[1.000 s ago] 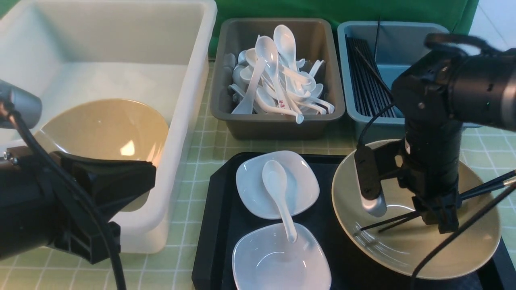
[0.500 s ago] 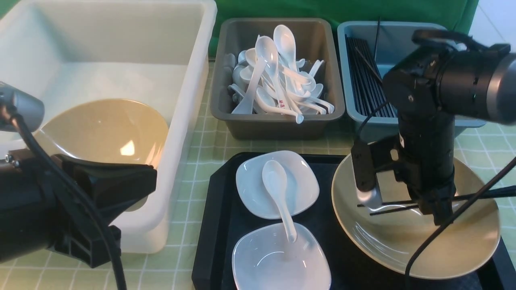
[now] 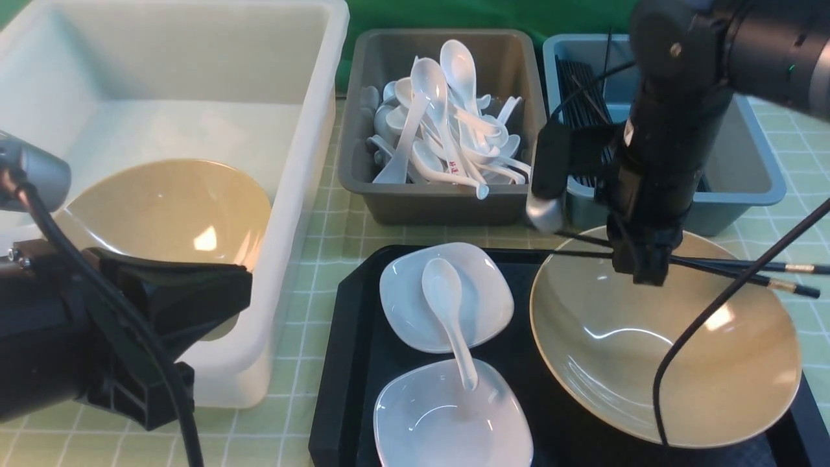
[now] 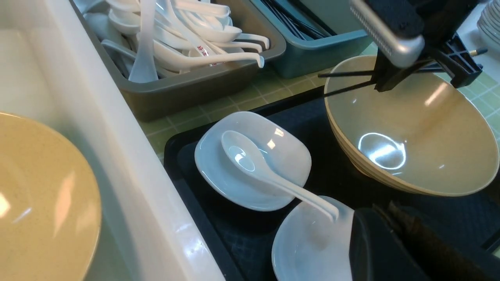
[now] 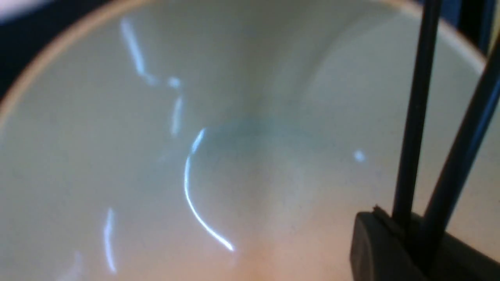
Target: On green table put chopsticks spoon bowls plates into blue grey white boxes.
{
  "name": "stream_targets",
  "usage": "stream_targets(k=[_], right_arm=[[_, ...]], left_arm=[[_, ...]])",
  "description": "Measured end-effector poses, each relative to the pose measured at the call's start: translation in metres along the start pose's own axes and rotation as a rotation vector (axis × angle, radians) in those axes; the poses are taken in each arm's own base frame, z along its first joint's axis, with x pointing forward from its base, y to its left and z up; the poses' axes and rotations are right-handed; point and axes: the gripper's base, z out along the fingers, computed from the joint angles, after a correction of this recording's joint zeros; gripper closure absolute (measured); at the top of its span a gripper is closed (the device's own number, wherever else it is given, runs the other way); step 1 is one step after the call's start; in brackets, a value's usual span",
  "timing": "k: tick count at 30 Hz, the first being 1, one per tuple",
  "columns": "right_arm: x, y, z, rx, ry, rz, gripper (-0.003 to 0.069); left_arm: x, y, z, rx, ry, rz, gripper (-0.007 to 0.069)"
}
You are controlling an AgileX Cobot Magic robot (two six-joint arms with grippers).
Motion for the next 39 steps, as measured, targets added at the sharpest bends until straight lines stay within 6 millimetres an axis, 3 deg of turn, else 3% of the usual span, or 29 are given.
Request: stream_targets(k=[8,14,19,26,33,34,36,39], right_arm=[[0.027,-0.027,0.005,-0.107,-0.09,0.257,0.0603],[0.047,-0.045,0.001,-0.232,-0.24,0.483,0.0603],[0.064,-0.061,-0.007,-0.238,-0.297,0.613,0.0603],[0.07,-0.087,-0.018,-0.29,-0.443,0.748,0.0603],[0.073,-0.143,-0.014,-0.454,-0.715,0.937,0.0603],[0.074,-0.161,-0.016,-0.511,-0.822,0.98,0.0603],[0.074,-0.171,-0.016,-0.544,-0.876,1.004,0.0603],[0.075,-0.204,-0.005,-0.645,-1.018,1.068,0.0603]], left_arm=[[-0.002,0.001,0.0,-0.011,-0.02,-0.003,0.0626],[-0.002,0.001,0.0,-0.011,-0.02,-0.004,0.0626],[-0.003,0.002,0.0,-0.018,-0.035,-0.004,0.0626],[-0.007,0.004,0.0,-0.043,-0.081,-0.004,0.0626],[-0.008,0.003,0.0,-0.029,-0.086,-0.025,0.0626],[-0.007,0.002,0.0,-0.018,-0.078,-0.033,0.0626],[-0.007,0.001,0.0,-0.013,-0.072,-0.035,0.0626],[-0.005,0.0,0.0,-0.004,-0.059,-0.038,0.0626]])
